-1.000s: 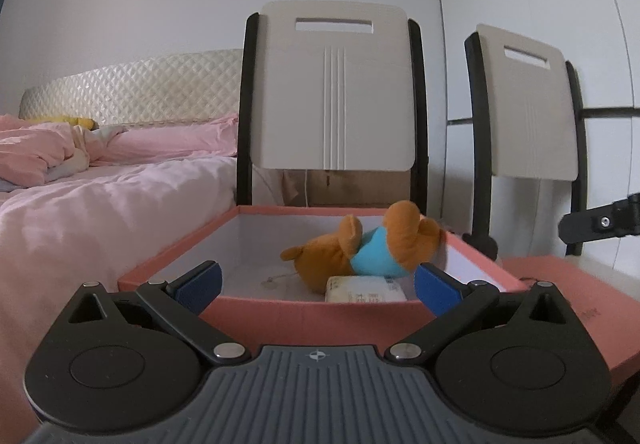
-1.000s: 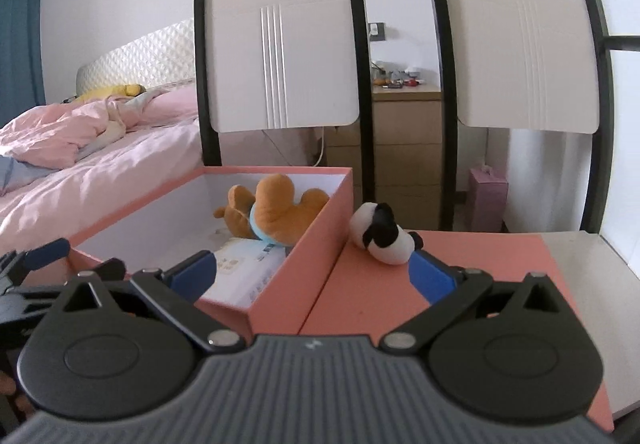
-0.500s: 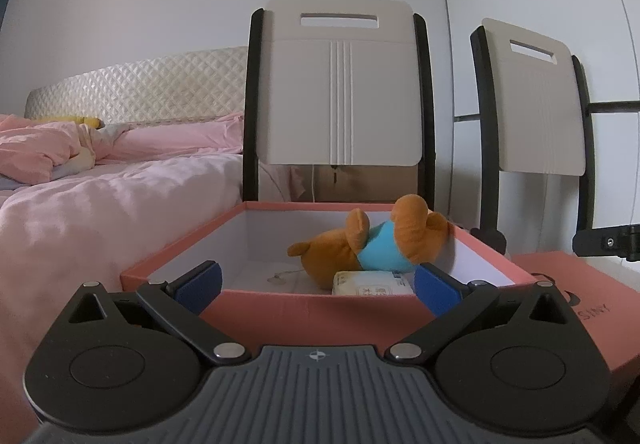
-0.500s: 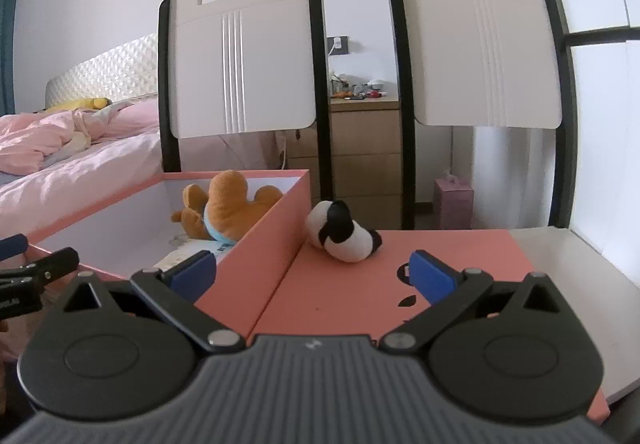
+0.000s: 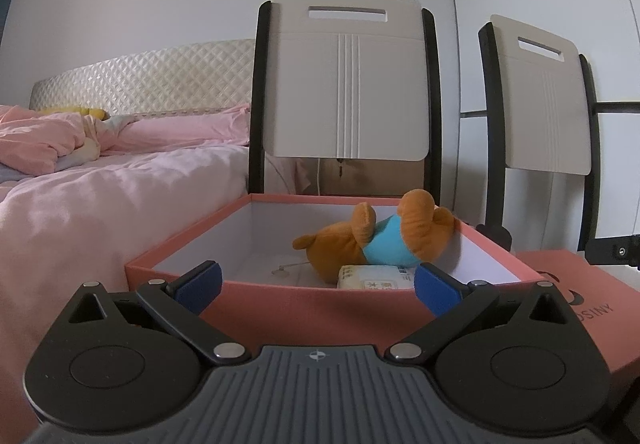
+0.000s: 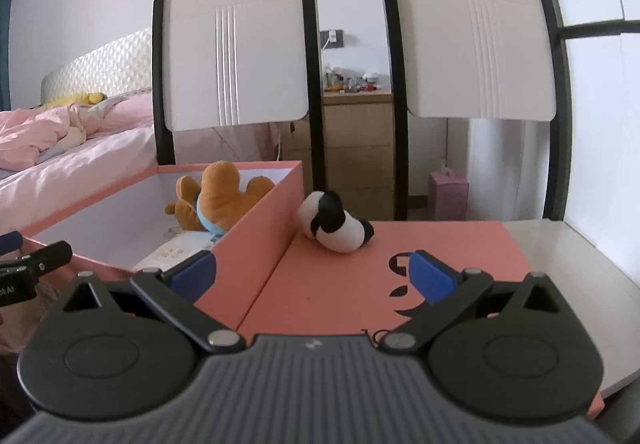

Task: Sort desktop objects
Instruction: 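Withdraw the right tool from the box toward the black-and-white plush, then lower the open right tool around the black-and-white plush, then close the right tool on the plush and lift it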

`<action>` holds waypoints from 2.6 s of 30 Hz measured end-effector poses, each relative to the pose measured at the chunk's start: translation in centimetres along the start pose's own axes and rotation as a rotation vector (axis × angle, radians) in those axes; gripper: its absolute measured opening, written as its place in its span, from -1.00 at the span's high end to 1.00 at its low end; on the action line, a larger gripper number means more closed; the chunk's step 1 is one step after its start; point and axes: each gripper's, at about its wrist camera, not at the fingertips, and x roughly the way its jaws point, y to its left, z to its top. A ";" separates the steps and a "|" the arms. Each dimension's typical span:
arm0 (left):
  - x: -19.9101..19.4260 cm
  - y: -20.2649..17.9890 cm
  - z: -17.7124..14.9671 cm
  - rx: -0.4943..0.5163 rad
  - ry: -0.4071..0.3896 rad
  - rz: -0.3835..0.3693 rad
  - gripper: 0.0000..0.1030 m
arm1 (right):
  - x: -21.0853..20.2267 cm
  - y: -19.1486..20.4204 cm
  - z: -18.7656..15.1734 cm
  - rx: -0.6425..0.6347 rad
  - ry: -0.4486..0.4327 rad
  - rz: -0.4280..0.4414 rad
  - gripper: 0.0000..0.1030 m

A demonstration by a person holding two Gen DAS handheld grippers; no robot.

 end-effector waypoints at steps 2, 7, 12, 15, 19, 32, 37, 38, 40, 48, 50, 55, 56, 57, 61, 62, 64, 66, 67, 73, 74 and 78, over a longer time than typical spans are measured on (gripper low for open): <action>0.0 -0.1 0.0 0.001 0.000 0.000 -1.00 | -0.1 0.0 -0.1 -0.006 0.004 -0.003 -1.00; -0.1 -0.2 0.0 0.006 0.000 -0.002 -1.00 | -0.3 0.0 -0.2 -0.004 -0.002 0.001 -1.00; -0.1 -0.2 0.0 0.008 -0.001 -0.004 -1.00 | -0.5 -0.3 -0.2 0.001 -0.012 -0.006 -1.00; -0.1 -0.2 -0.1 0.008 -0.002 -0.005 -1.00 | -0.5 -0.5 -0.1 0.011 -0.014 -0.008 -1.00; -0.1 -0.2 0.0 0.009 -0.002 -0.006 -1.00 | -0.5 -0.8 0.0 0.026 -0.019 -0.005 -1.00; -0.1 0.0 0.3 -0.010 0.004 -0.020 -1.00 | 3.7 -3.0 4.5 0.038 -0.032 -0.054 -1.00; -0.1 0.1 0.3 -0.020 0.006 -0.023 -1.00 | 8.4 -5.2 6.0 0.089 0.018 -0.065 -1.00; -0.1 0.1 0.3 -0.020 0.009 -0.021 -1.00 | 9.4 -5.5 6.1 0.098 0.028 -0.068 -1.00; 0.0 0.2 0.3 -0.024 0.013 -0.018 -1.00 | 11.1 -6.0 5.9 0.100 0.053 -0.068 -1.00; 0.3 0.4 0.3 -0.030 0.023 -0.013 -1.00 | 15.4 -5.8 4.3 0.201 0.127 0.053 -0.99; 0.4 0.5 0.3 -0.033 0.026 -0.012 -1.00 | 16.1 -5.6 4.2 0.230 0.141 0.081 -0.99; 0.5 0.8 0.3 -0.044 0.033 -0.013 -1.00 | 17.3 -4.7 3.9 0.220 0.151 0.084 -0.46; 0.5 0.9 0.3 -0.046 0.033 -0.014 -1.00 | 17.6 -4.6 3.8 0.215 0.156 0.082 -0.37; 0.5 0.9 0.3 -0.047 0.034 -0.015 -1.00 | 17.9 -4.4 3.6 0.212 0.165 0.077 -0.20; 0.4 0.9 0.3 -0.047 0.032 -0.019 -1.00 | 18.5 -4.0 3.2 0.198 0.177 0.050 0.10; 0.3 0.9 0.3 -0.046 0.032 -0.021 -1.00 | 18.6 -3.9 3.1 0.194 0.172 0.042 0.12; 0.3 0.8 0.3 -0.045 0.032 -0.020 -1.00 | 18.6 -3.8 3.1 0.197 0.160 0.042 0.22; 0.3 0.8 0.3 -0.044 0.031 -0.020 -1.00 | 18.6 -3.8 3.1 0.199 0.149 0.039 0.35; 0.3 0.8 0.3 -0.043 0.030 -0.020 -1.00 | 18.4 -3.8 3.1 0.203 0.143 0.037 0.41; 0.1 0.6 0.3 -0.036 0.025 -0.021 -1.00 | 16.6 -4.2 4.0 0.223 0.095 0.042 0.54; 0.1 0.5 0.3 -0.036 0.024 -0.021 -1.00 | 16.3 -4.2 4.2 0.223 0.086 0.044 0.54; 0.0 0.5 0.3 -0.035 0.021 -0.022 -1.00 | 14.9 -3.6 5.0 0.201 0.039 0.047 0.54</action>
